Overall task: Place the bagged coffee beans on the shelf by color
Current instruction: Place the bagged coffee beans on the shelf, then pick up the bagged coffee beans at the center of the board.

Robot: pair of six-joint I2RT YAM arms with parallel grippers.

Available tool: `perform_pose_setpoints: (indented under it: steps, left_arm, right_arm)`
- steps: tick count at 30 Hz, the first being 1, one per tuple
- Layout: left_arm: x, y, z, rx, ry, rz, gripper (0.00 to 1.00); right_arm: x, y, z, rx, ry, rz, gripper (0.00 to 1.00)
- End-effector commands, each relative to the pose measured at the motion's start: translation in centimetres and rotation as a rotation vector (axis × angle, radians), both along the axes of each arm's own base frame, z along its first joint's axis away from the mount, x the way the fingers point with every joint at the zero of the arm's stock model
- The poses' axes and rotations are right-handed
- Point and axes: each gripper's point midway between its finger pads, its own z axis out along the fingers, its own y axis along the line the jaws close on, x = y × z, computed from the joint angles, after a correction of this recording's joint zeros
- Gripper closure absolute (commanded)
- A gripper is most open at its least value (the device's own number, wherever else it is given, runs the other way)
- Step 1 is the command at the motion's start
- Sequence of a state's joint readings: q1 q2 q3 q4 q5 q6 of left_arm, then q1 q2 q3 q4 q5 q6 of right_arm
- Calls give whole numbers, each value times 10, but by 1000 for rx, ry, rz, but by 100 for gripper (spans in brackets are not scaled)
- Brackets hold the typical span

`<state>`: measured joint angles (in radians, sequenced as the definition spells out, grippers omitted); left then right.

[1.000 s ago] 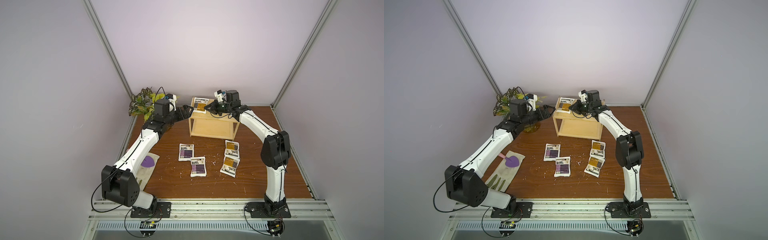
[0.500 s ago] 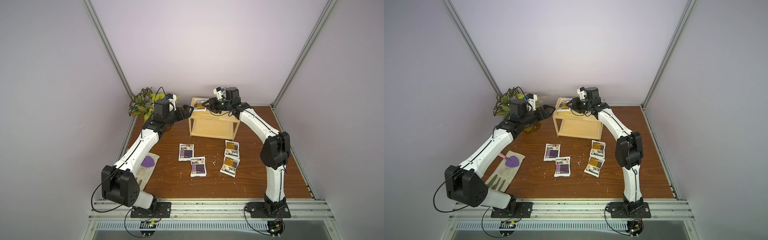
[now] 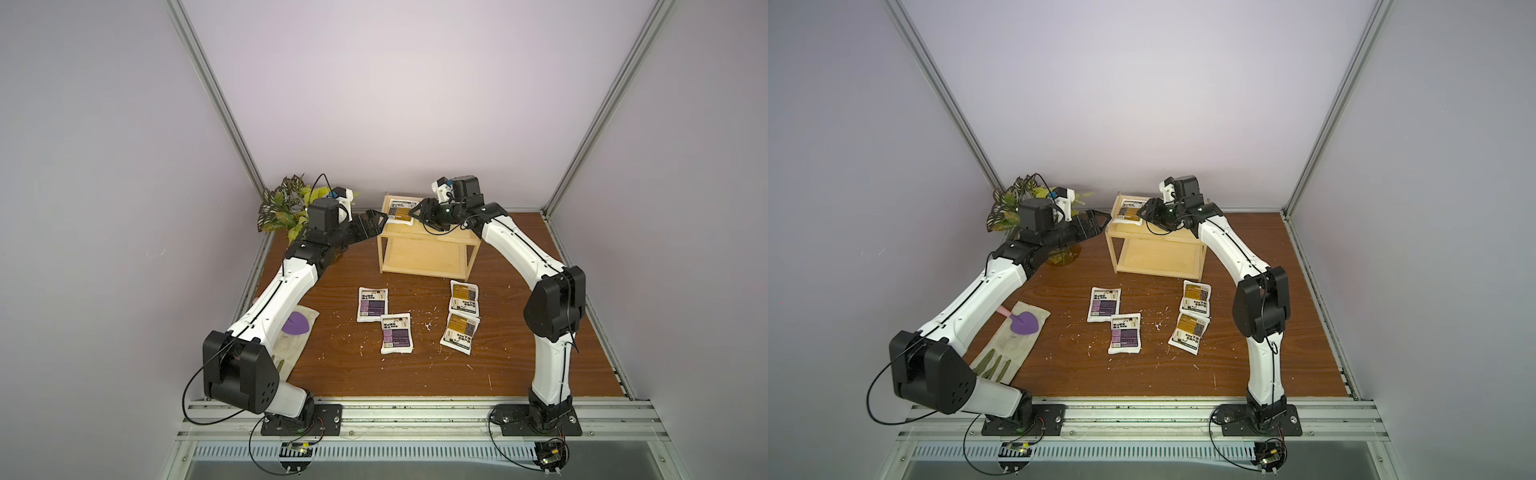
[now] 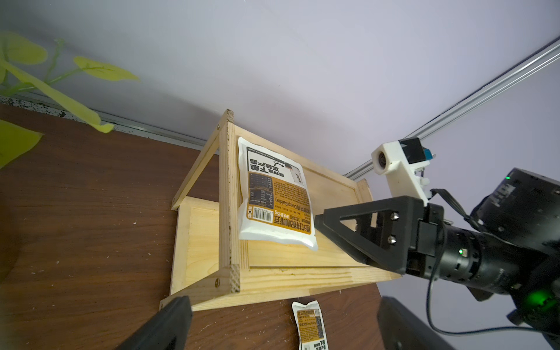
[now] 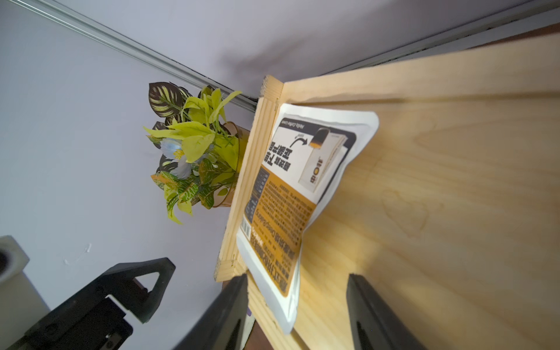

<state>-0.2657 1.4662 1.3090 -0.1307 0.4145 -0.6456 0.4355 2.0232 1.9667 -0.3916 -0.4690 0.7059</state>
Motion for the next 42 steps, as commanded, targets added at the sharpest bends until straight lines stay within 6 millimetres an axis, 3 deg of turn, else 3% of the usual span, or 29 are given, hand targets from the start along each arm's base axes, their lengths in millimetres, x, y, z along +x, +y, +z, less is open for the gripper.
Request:
perform_pose_setpoints:
  steps: [1,7,10,14,20,24,36,42]
  left_arm:
    - [-7,-12,14,13,-46,-38,0]
    - [-23,-36,18,48,-61,-89,0]
    - [-35,-45,18,45,-67,-115,0]
    - [-55,-56,10,50,-71,-148,0]
    - [-95,-80,-12,95,-76,-224,0]
    - [-119,-98,-40,99,-27,-284,0]
    - [-154,-132,-111,202,46,-434,0]
    - [-159,-137,-131,213,80,-469,0]
  right_arm:
    - [-20,-10,66,23,-141,9,41]
    - [-59,-25,90,45,-183,27,41]
    - [-85,-36,89,57,-185,33,41]
    - [-129,-55,66,59,-146,30,41]
    - [-192,-88,7,49,-38,-9,40]
    - [-224,-108,-47,7,57,-51,40]
    - [-275,-145,-178,-131,277,-127,40]
    - [-287,-158,-210,-175,329,-154,40]
